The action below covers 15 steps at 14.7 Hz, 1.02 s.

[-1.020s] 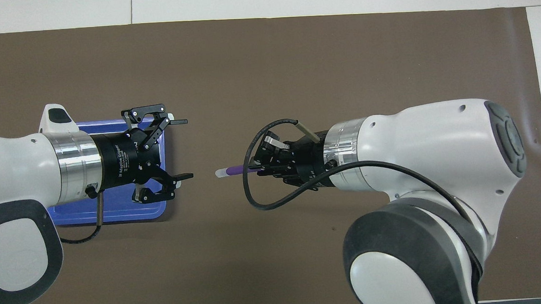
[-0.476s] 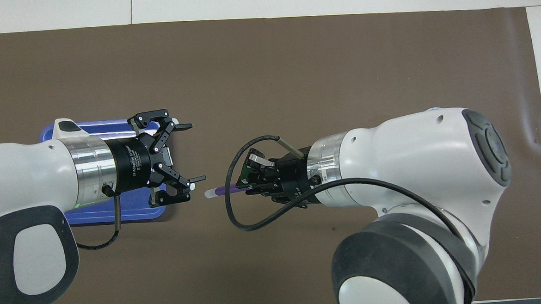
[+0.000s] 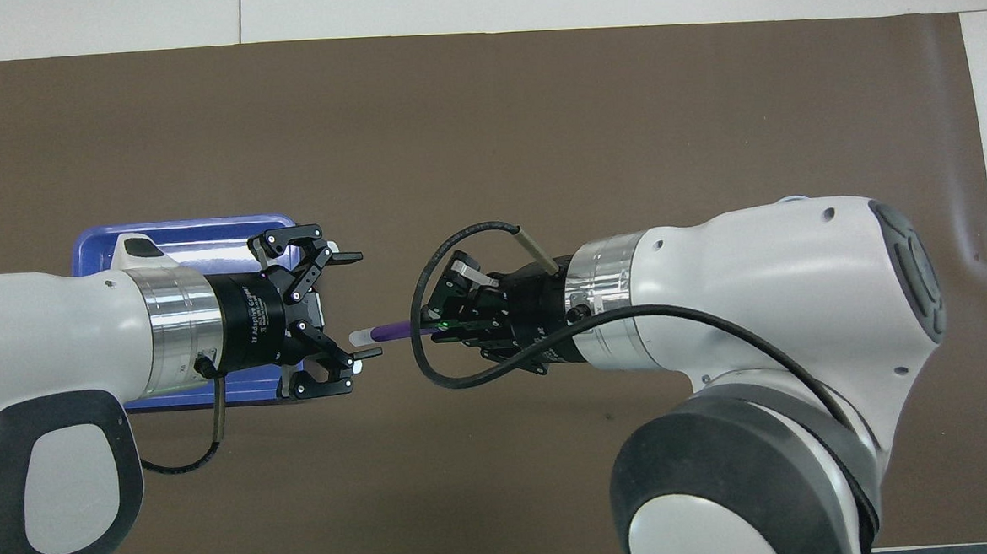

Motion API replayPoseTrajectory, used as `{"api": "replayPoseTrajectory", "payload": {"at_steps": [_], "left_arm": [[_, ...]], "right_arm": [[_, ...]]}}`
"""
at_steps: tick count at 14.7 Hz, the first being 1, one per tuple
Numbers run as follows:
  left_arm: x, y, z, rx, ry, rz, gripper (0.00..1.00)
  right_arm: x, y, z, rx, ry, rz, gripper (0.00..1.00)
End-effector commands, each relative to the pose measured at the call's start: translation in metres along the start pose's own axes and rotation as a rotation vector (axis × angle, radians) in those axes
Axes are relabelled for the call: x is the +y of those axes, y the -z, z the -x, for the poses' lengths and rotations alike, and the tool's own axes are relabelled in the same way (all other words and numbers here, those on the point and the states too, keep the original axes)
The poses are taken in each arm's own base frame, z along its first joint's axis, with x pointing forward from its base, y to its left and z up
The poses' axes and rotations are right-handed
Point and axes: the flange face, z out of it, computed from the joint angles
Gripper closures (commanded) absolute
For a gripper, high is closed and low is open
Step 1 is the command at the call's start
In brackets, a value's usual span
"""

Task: Right arm passes pens to left for tray arrangement
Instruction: 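Carry the purple pen toward the left gripper while it approaches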

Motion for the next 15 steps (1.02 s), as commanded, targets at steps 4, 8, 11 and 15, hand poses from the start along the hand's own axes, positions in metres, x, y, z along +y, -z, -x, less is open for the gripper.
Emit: {"api": "replayPoseTrajectory", "payload": {"at_steps": [4, 8, 11, 15], "left_arm": [[-0.017, 0.016, 0.002, -0.008, 0.007, -0.028, 0.0], [-0.031, 0.005, 0.019, 0.002, -0.021, -0.043, 0.05], [-0.032, 0.005, 0.018, 0.003, -0.017, -0.045, 0.14], [-0.031, 0.005, 0.017, 0.001, 0.002, -0.035, 0.38]], "right_arm": [[-0.003, 0.002, 0.0, -0.005, -0.024, -0.027, 1.0], [-0.001, 0.001, 0.0, -0.006, -0.024, -0.022, 1.0], [-0.001, -0.002, 0.004, -0.011, -0.019, -0.016, 1.0], [-0.001, -0.002, 0.004, -0.01, -0.019, -0.017, 1.0]]}}
